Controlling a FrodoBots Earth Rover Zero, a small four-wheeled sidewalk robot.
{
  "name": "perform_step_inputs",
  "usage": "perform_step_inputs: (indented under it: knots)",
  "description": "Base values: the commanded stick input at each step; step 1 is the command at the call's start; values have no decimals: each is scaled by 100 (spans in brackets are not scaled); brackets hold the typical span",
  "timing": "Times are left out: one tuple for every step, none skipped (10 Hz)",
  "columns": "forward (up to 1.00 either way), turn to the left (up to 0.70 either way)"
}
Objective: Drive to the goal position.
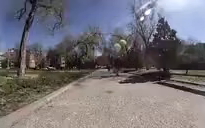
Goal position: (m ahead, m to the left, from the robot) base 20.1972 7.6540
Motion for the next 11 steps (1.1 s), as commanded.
perform_step_inputs:
  knots:
    - [100, 0]
    - [100, 0]
    - [100, 0]
    - [100, 0]
    - [100, 0]
    - [100, 0]
    - [100, 0]
    - [100, 0]
    - [100, 0]
    - [100, 0]
    - [100, 0]
